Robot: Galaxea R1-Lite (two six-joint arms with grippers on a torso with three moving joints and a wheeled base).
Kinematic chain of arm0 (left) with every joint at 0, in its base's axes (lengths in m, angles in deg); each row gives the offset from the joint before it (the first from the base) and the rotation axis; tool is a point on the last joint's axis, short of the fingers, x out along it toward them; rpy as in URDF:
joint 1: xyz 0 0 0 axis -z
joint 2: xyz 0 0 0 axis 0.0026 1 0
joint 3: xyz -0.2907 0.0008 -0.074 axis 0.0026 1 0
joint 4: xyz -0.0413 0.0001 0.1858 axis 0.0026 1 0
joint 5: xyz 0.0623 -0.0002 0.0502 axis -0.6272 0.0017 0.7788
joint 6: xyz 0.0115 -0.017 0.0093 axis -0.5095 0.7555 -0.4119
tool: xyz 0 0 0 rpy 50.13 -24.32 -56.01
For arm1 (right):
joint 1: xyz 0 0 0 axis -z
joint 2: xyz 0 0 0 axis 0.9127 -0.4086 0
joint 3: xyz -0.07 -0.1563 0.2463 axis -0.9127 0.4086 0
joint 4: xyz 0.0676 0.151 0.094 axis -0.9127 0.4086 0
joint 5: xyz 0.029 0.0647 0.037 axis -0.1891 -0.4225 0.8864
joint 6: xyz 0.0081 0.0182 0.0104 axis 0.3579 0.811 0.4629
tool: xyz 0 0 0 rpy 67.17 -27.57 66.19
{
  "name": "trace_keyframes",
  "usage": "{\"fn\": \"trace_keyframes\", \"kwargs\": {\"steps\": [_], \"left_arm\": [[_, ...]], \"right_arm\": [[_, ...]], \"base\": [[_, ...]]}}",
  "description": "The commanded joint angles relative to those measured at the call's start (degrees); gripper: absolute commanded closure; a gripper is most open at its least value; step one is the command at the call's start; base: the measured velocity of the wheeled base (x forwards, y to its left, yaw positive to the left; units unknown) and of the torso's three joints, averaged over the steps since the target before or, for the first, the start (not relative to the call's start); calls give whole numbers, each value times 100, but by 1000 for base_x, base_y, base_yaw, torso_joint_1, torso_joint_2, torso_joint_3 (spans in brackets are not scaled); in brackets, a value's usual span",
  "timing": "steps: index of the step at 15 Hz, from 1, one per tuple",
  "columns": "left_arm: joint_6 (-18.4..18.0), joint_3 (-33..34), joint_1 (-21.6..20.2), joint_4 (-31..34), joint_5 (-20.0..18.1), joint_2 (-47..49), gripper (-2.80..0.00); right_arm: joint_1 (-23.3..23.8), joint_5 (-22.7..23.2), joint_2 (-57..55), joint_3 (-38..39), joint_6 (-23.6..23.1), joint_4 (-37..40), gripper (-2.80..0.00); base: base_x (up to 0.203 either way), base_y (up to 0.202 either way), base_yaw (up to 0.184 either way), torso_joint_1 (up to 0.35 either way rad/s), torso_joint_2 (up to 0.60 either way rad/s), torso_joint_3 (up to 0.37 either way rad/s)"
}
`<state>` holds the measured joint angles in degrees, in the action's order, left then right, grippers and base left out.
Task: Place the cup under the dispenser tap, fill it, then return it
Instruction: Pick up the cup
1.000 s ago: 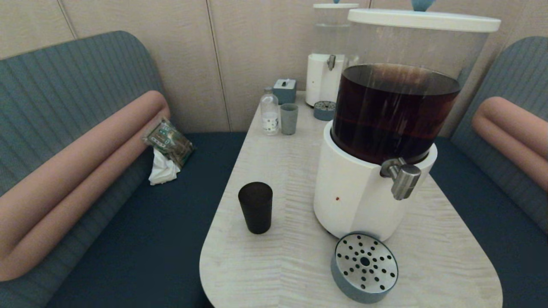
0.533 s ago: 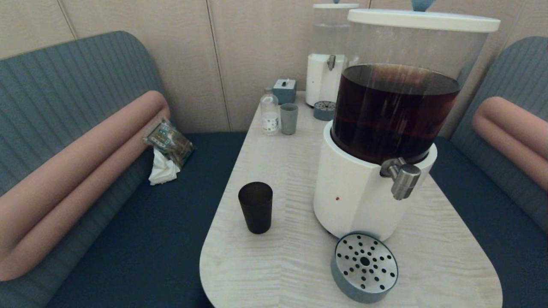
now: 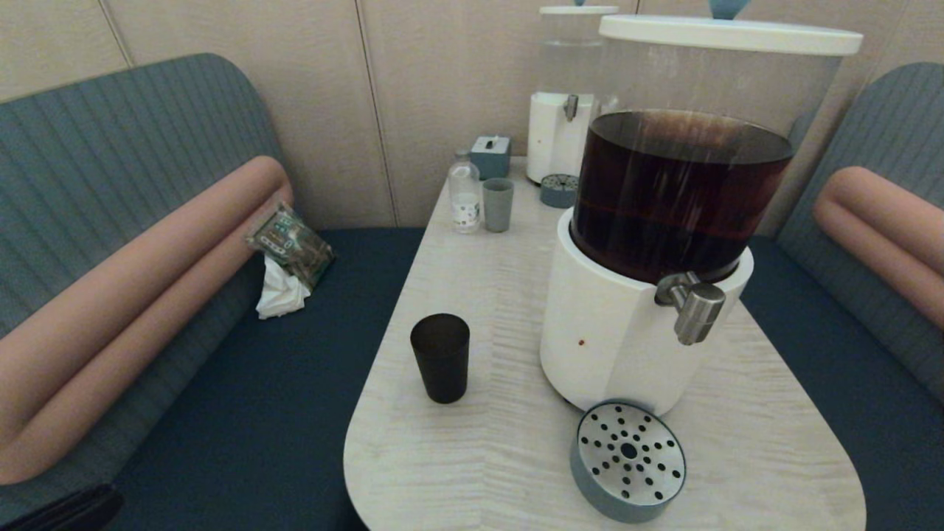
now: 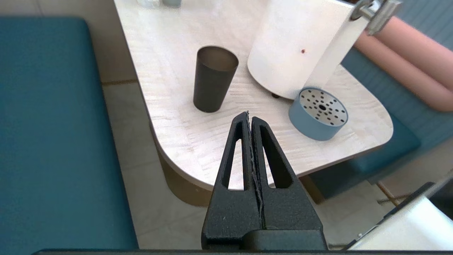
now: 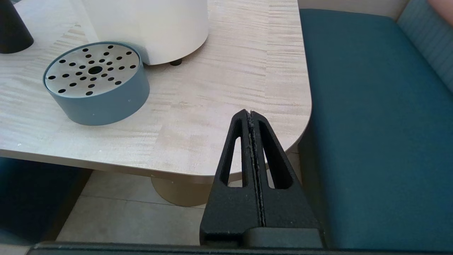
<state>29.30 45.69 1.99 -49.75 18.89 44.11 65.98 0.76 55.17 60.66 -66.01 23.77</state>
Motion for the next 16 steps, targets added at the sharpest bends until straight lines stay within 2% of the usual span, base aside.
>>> {"fn": "trace_keyframes", "kwargs": {"steps": [1,4,6,8,9,14,16], "left_arm": [[3,60,4,-595,-76,1118,0],[-9,232,0,-1833,-368,2225,0],[-27,475,-3,-2556,-460,2611,0],[-74,522,-4,-2608,-474,2619,0],[-77,513,-4,-2608,-474,2624,-280],[-66,487,4,-2765,-540,3091,-280],[-261,581,5,-3354,-771,3685,-280]], "right_arm": [[-1,3,-6,5,3,4,0],[-1,-1,-6,6,3,4,0],[-1,3,-6,-2,3,4,0],[-1,3,-6,-2,3,4,0],[-1,3,-6,3,3,4,0],[-1,3,-6,-2,3,4,0],[-1,-3,-6,-2,3,4,0]], "base": [[0,0,0,0,0,0],[0,0,0,0,0,0],[0,0,0,0,0,0],[0,0,0,0,0,0],[0,0,0,0,0,0],[0,0,0,0,0,0],[0,0,0,0,0,0]]}}
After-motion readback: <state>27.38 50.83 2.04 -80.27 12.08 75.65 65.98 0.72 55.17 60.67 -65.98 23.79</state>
